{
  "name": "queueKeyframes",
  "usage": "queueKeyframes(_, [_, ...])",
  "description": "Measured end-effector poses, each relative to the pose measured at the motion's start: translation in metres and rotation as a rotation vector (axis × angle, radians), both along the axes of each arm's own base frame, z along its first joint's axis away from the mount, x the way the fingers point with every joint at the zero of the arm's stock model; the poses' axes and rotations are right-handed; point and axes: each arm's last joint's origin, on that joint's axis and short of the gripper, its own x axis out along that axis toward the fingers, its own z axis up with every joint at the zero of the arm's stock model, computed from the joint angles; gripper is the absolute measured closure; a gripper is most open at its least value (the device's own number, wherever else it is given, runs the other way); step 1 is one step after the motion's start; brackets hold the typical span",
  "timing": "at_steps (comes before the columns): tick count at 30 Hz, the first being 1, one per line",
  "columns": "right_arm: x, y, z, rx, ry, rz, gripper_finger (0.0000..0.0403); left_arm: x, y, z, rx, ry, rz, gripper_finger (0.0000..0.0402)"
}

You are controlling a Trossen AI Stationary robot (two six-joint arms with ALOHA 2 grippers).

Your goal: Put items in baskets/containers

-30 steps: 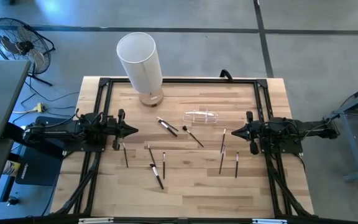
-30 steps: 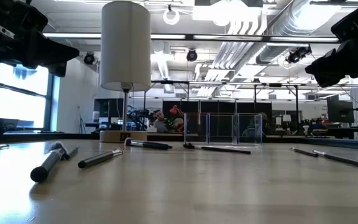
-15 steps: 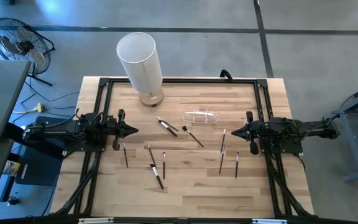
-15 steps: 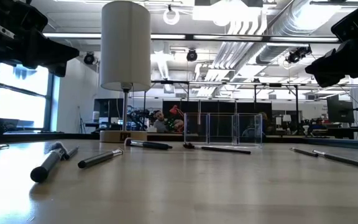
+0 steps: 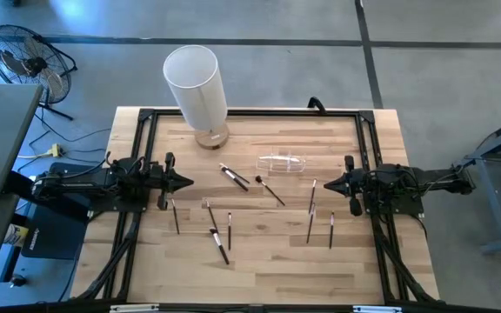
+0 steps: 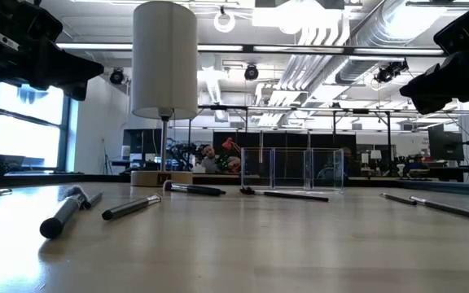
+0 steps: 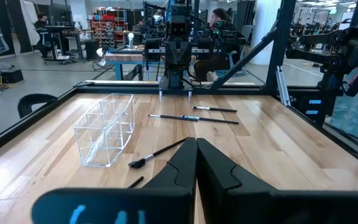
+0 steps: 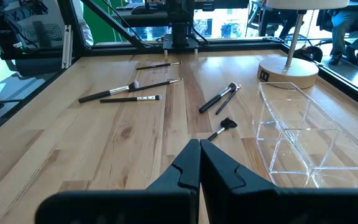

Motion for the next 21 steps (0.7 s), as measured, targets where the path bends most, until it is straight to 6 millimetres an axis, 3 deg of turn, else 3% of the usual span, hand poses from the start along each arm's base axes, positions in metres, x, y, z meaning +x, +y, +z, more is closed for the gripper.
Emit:
queueKeyframes(11, [0.001, 0.0, 0.001, 0.002, -0.02, 0.0, 0.0402, 0.0, 0.0, 0.0, 0.0, 0.0, 0.001, 0.0401])
queueKeyframes(21, [0.002, 0.0, 0.016, 0.019, -0.177, 0.0, 0.0402, 0.0, 0.0, 0.0, 0.0, 0.0, 0.0, 0.0401])
